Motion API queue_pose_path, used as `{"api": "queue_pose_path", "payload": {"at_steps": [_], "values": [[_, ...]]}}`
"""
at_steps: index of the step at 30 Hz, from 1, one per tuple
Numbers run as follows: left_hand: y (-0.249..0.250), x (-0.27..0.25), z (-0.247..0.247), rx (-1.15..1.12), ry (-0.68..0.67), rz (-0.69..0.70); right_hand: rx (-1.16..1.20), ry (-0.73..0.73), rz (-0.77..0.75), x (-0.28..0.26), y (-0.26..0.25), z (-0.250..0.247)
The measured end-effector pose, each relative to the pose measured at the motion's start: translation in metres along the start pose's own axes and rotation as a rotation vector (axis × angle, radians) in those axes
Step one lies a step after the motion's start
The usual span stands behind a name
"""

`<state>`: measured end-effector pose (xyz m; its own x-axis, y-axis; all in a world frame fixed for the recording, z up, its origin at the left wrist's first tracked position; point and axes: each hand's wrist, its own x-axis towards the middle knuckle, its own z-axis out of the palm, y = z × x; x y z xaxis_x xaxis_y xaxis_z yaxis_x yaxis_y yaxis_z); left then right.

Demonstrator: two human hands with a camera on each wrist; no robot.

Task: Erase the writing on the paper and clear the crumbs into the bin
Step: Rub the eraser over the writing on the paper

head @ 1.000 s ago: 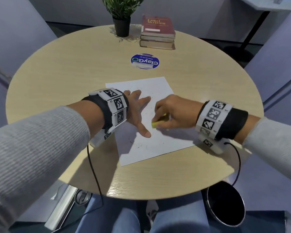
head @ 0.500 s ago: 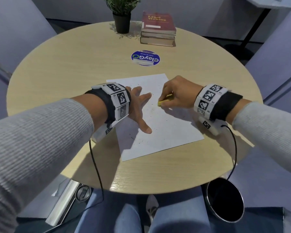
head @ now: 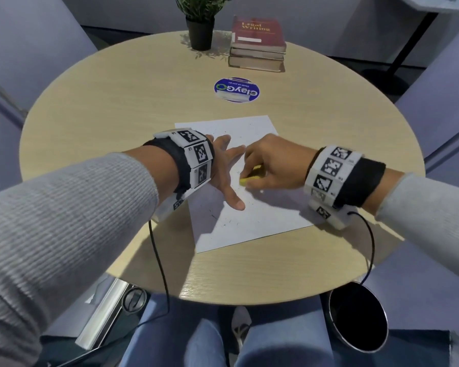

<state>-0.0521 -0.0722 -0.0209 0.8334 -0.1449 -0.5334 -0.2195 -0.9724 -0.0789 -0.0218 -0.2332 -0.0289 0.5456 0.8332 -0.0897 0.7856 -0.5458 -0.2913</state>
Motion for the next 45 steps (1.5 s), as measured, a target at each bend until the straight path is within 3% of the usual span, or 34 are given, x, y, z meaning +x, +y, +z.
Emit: {"api": "queue_pose_path", "payload": {"at_steps": [2, 7, 11, 17, 22, 26, 32, 37, 41, 45], "values": [[0.000, 0.000, 0.000, -0.004, 0.000, -0.002, 0.027, -0.028, -0.040, -0.003, -0.003, 0.001], [0.000, 0.001, 0.001, 0.006, 0.012, -0.015, -0.026, 0.079, 0.150, 0.010, 0.033, -0.018], [0.000, 0.001, 0.001, 0.008, 0.012, -0.003, -0.007, -0.007, -0.024, 0.002, -0.001, 0.001], [0.001, -0.002, -0.001, 0.016, 0.001, -0.016, 0.006, 0.089, 0.144, 0.010, 0.026, -0.015], [-0.001, -0.001, 0.000, -0.006, 0.021, 0.018, -0.006, -0.002, 0.005, 0.005, 0.001, -0.003], [0.002, -0.004, 0.000, 0.022, 0.028, 0.007, -0.013, 0.071, 0.143, 0.013, 0.024, -0.014], [0.001, -0.006, -0.002, 0.014, 0.015, 0.028, 0.018, -0.035, -0.064, 0.007, -0.016, 0.004], [0.002, -0.005, 0.000, 0.005, 0.019, 0.015, -0.038, 0.071, 0.137, 0.016, 0.014, -0.012], [0.001, -0.007, 0.000, 0.011, 0.021, 0.021, -0.063, -0.011, -0.038, 0.008, -0.013, 0.004], [0.002, -0.003, 0.003, 0.027, 0.041, 0.031, -0.039, 0.021, 0.135, 0.010, 0.011, -0.014]]}}
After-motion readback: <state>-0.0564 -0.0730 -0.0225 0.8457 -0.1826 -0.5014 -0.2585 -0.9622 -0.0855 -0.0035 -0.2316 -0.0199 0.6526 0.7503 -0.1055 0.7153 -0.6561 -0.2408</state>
